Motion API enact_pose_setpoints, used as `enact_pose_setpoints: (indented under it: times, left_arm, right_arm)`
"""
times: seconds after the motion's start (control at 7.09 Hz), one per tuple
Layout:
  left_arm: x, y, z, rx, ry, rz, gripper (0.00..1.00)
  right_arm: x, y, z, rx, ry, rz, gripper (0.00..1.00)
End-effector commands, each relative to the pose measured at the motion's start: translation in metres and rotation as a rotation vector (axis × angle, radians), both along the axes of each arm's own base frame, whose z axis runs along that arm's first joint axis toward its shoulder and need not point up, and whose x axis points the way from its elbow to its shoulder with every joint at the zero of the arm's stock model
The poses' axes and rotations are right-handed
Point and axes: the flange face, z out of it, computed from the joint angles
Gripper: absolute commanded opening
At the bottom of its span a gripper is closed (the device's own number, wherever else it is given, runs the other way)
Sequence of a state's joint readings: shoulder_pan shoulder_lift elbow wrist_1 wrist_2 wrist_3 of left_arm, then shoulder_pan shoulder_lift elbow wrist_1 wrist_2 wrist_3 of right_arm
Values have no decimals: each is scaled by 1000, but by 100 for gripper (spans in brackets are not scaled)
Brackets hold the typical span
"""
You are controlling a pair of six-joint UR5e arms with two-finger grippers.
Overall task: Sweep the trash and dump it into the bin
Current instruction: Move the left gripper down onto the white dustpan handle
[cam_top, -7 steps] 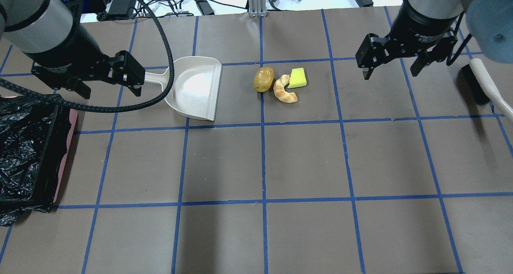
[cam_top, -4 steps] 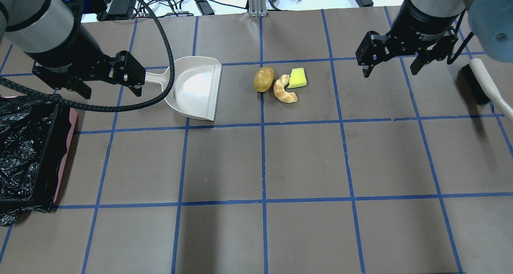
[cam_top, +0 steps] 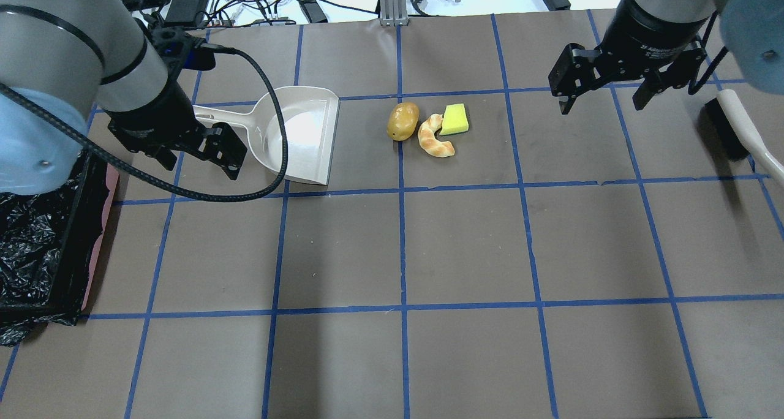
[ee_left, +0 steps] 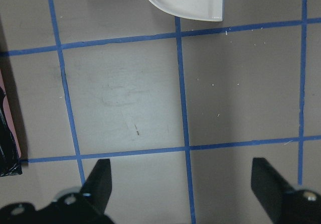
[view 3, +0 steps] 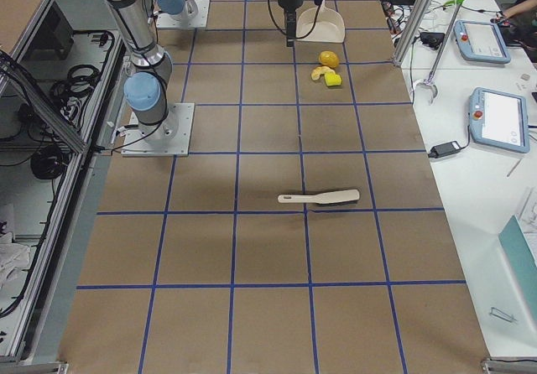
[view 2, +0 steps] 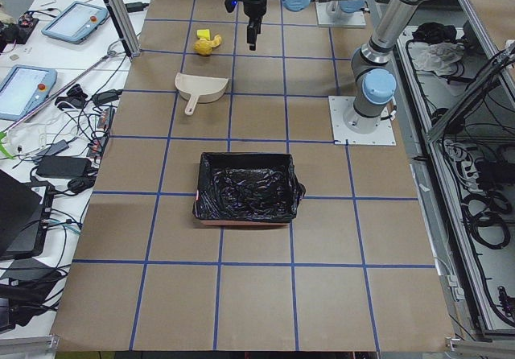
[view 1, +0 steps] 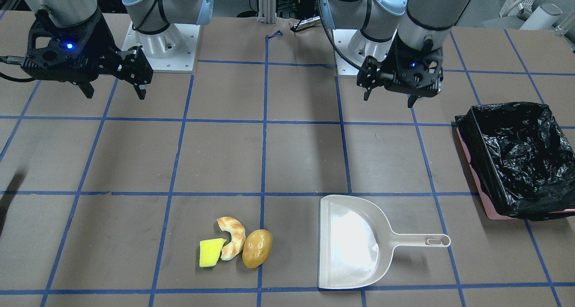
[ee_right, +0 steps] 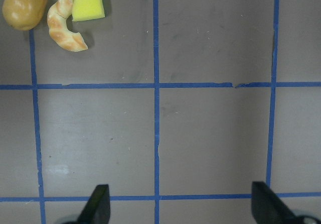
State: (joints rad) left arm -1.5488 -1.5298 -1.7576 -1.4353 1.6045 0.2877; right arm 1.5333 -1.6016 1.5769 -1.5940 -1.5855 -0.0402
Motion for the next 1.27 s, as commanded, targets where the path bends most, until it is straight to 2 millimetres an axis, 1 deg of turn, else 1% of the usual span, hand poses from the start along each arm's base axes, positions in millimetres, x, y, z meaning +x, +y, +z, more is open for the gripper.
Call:
enact_pose_setpoints:
  times: [0.0,0.14,0.28,0.42,0.56,0.71,0.85,0.99,1.13]
  left_arm:
    - [2,-53,-67,-21,-3,-346,100]
    - [7,-75,-87,-48,-17,-560,100]
    - [32,-95,-98,-52,-26,-699,100]
    - [64,-119,-102,-47,-34,-821,100]
    - [88,-135,-105,-38,-37,-906,100]
    - [94,-146,-116,-21,-48,-989,100]
    - [95,-156,-136,-23,-60,-1098,100]
    - [99,-163,-155,7,-73,-1242,100]
    - [100,-170,-167,22,-109,-1328,100]
  right_arm:
    - [0,1,5,-25,1,-7,100]
    - [-3,-1,3,-24,2,-1,100]
    - [-25,-5,3,-22,4,-23,100]
    - [-69,-13,1,-19,5,-3,100]
    - [-123,-21,-9,1,-4,11,100]
    - [-168,-23,-16,17,-1,13,100]
    - [-208,-26,-31,46,-5,-25,100]
    - [-242,-31,-46,56,-7,29,100]
    - [-283,-33,-68,84,-27,22,100]
